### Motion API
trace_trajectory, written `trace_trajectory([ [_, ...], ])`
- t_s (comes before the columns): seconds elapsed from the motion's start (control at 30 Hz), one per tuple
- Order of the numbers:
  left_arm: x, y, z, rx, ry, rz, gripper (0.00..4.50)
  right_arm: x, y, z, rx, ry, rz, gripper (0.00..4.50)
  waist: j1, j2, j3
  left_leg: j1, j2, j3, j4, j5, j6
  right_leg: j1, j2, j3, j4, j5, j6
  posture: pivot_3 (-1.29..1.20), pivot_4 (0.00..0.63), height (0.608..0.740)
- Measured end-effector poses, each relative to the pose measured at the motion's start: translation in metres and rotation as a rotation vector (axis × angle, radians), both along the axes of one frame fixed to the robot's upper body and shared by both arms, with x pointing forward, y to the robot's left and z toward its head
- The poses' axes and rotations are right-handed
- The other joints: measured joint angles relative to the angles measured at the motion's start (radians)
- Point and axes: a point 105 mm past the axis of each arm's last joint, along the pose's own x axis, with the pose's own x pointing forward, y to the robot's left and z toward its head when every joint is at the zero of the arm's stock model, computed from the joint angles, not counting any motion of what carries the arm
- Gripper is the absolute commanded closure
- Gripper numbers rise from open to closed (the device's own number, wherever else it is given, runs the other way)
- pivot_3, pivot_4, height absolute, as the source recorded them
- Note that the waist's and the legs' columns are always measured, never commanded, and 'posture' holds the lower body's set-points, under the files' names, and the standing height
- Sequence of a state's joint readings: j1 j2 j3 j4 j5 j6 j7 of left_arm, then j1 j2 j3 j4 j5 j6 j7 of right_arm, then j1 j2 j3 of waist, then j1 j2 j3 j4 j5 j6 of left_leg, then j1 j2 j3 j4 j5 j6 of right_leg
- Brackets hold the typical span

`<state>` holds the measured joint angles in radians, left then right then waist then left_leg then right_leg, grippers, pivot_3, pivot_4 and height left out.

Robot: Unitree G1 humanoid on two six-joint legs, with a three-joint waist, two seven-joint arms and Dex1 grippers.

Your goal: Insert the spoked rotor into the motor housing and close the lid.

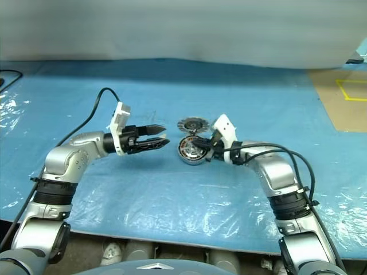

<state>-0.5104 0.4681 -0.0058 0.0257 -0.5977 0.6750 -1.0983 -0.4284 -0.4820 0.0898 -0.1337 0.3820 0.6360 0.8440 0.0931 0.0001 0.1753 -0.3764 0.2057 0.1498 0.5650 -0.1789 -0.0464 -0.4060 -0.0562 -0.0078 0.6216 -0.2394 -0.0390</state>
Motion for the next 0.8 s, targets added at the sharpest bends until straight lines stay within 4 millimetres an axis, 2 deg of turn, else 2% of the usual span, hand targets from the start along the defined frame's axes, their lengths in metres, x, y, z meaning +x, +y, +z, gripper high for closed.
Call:
trace_trajectory([
  [0.1, 0.000, 0.001, 0.000, 0.003, -0.002, 0.000, 0.87, 0.004, -0.015, 0.008, 0.001, -0.021, -0.055, 4.50, 0.000, 0.000, 0.000, 0.000, 0.000, 0.000, 0.000, 0.000, 0.000, 0.000, 0.000, 0.000, 0.000, 0.000, 0.000, 0.00, 0.150, 0.740],
  [0.2, 0.000, 0.001, 0.001, 0.001, -0.007, 0.002, 0.87, 0.011, -0.038, 0.013, 0.006, -0.028, -0.153, 4.50, 0.002, 0.000, 0.000, 0.000, 0.000, 0.000, 0.000, 0.000, 0.000, 0.000, 0.000, 0.000, 0.000, 0.000, 0.000, 0.00, 0.150, 0.740],
  [0.37, -0.004, 0.000, 0.003, -0.004, -0.020, -0.034, 0.87, 0.025, -0.077, -0.013, -0.018, 0.057, -0.293, 4.50, 0.001, 0.000, 0.000, 0.000, 0.000, 0.000, 0.000, 0.000, 0.000, 0.000, 0.000, 0.000, -0.001, 0.000, 0.000, 0.00, 0.150, 0.740],
  [0.47, -0.006, 0.001, 0.003, 0.026, -0.066, -0.054, 0.87, 0.040, -0.086, -0.018, -0.039, 0.066, -0.327, 4.50, -0.012, 0.001, 0.000, 0.000, 0.000, 0.000, 0.000, 0.000, 0.000, -0.001, 0.000, 0.001, 0.000, 0.000, 0.000, 0.00, 0.150, 0.740],
  [0.53, -0.005, 0.000, 0.003, 0.029, -0.106, -0.066, 0.87, 0.057, -0.076, -0.004, -0.039, 0.016, -0.310, 4.50, -0.026, 0.001, 0.001, 0.000, 0.000, 0.001, 0.001, 0.000, 0.000, -0.001, 0.000, 0.001, 0.001, 0.000, 0.000, 0.00, 0.150, 0.740],
  [0.63, -0.005, -0.001, 0.004, 0.024, -0.151, -0.086, 0.87, 0.077, -0.049, 0.025, -0.042, -0.085, -0.244, 4.50, -0.032, 0.001, 0.001, 0.000, 0.000, 0.001, 0.001, 0.000, 0.000, -0.002, 0.001, 0.001, 0.002, 0.000, -0.001, 0.00, 0.150, 0.740],
  [0.7, -0.001, 0.002, 0.004, 0.034, -0.167, -0.076, 0.87, 0.085, -0.029, 0.038, -0.041, -0.130, -0.189, 4.50, -0.030, 0.001, 0.001, -0.001, 0.000, 0.001, 0.001, 0.000, 0.000, -0.002, 0.001, 0.000, 0.002, 0.000, -0.001, 0.00, 0.150, 0.740],
  [0.8, 0.003, 0.008, 0.002, 0.063, -0.184, -0.056, 0.87, 0.088, 0.000, 0.047, -0.058, -0.175, -0.104, 4.50, -0.025, 0.001, 0.001, -0.004, 0.001, 0.000, 0.000, 0.002, 0.003, -0.003, 0.000, -0.002, 0.002, 0.000, -0.001, 0.00, 0.150, 0.740],
])
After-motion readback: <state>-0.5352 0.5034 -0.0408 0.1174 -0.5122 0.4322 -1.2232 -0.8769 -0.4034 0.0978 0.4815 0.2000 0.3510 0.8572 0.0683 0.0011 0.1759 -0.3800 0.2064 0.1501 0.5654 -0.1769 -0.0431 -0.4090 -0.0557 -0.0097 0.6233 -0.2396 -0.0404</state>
